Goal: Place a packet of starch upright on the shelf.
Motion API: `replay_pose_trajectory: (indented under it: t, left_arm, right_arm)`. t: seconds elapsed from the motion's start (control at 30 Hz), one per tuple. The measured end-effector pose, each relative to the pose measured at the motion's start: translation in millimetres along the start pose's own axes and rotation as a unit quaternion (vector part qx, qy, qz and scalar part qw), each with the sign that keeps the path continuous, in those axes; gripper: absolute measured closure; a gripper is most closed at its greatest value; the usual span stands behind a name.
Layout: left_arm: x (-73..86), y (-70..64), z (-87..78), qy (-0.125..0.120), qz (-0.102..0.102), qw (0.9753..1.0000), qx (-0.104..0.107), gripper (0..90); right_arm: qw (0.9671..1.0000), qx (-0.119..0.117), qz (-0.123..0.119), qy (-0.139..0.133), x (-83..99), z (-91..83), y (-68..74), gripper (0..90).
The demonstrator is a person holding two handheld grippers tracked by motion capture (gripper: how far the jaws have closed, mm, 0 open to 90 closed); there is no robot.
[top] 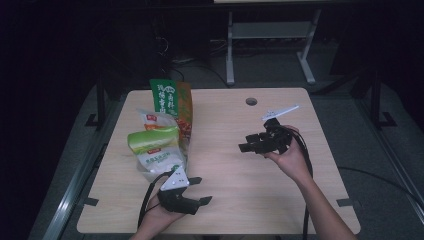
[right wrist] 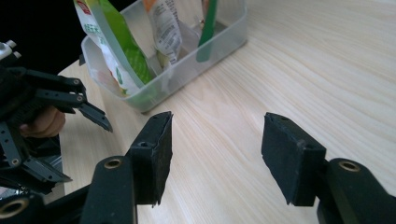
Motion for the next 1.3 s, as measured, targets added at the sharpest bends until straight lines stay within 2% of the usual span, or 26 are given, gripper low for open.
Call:
replay_pose_trajectory:
  t: [0.4, 0.93, 1.3]
  left_arm:
    - [0.0, 1.8, -1.2, 0.000, 0.003, 1.0000, -0.001, 29.4]
    - [0.5, 1.7, -0.3, 0.000, -0.001, 1.0000, 0.000, 29.4]
    - [1.9, 0.6, 1.4, 0.003, 0.000, 1.0000, 0.002, 29.3]
  right_arm:
    - [0.9997, 0.011, 0.021, -0.001, 20.9, -11.0, -12.7, 41.8]
    - [0.9987, 0.020, 0.045, -0.009, 46.2, -30.1, -22.0, 41.6]
    - [0.9979, 0.024, 0.060, -0.005, 69.4, -36.9, -27.9, 41.5]
Point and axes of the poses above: each handheld gripper's, and its own axes: z roughly forward along the jaws, x roughly out of its underside, y roughly to its left, the point moved 10 cm from there along z, roughly forward along the jaws, and after that the axes turned 4 degrees about -y, right-handed, at the moved point
